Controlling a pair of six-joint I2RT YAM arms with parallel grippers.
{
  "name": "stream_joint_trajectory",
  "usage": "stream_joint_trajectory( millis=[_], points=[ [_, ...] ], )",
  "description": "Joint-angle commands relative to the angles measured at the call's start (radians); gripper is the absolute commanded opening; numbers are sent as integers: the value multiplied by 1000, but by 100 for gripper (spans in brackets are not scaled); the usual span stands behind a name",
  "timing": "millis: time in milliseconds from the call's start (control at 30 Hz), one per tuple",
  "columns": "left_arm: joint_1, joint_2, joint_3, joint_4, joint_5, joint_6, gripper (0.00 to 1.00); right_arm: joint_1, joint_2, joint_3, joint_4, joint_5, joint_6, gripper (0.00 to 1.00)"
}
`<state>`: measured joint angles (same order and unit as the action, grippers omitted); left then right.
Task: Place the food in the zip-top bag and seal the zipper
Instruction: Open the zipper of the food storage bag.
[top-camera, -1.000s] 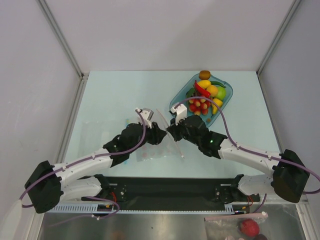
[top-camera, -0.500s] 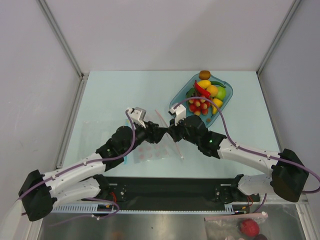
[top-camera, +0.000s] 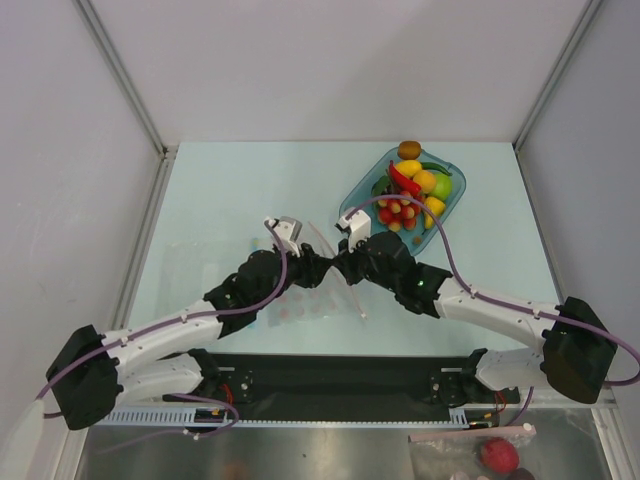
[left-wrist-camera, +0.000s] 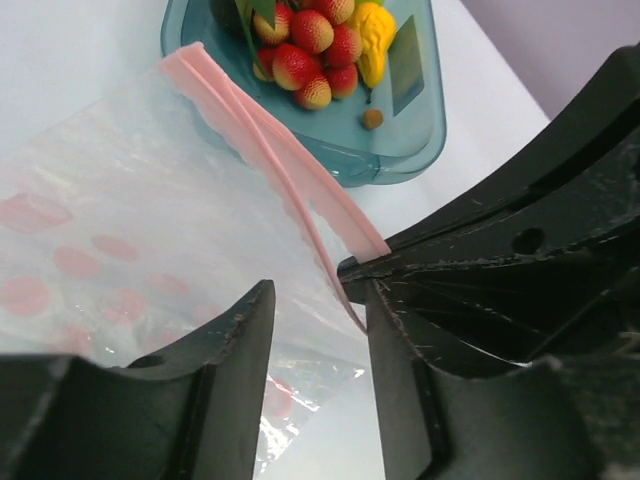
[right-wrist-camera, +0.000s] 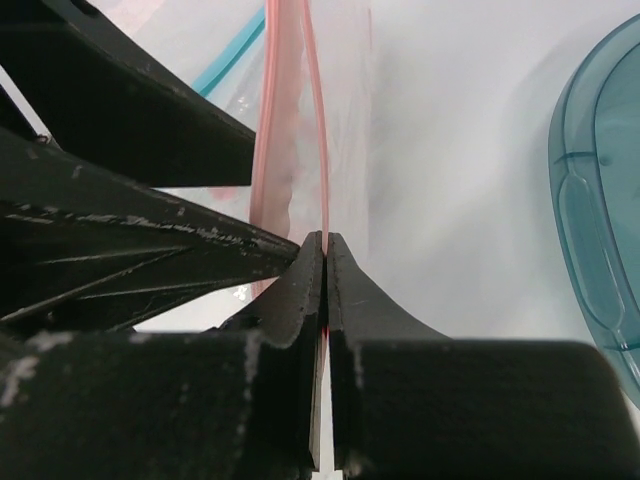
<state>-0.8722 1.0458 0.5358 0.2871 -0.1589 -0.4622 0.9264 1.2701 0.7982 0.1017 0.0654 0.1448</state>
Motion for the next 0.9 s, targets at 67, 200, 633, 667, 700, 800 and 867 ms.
stream_joint_trajectory(
  millis=[67, 200, 633, 667, 700, 800, 867],
  points=[
    [-4, 25, 53, -14, -54, 5, 40, 11, 2, 9, 49, -7, -7, 0],
    [-4, 28, 58, -28, -68, 3, 27, 12, 8, 12, 43, 11, -4, 0],
    [-16, 105, 96, -55, -41, -15, 37, 9, -1, -2, 64, 16, 18, 0],
    [-16, 108, 99, -55, -42, -15, 40, 6, -5, -5, 66, 16, 18, 0],
    [-17, 111, 102, -57, -41, -13, 40, 3, -8, -10, 69, 14, 25, 0],
    [-17, 123, 107, -58, -42, -13, 41, -11, -18, -20, 78, 5, 41, 0],
    [-17, 129, 108, -58, -41, -13, 41, -15, -28, -28, 87, 1, 52, 0]
  ],
)
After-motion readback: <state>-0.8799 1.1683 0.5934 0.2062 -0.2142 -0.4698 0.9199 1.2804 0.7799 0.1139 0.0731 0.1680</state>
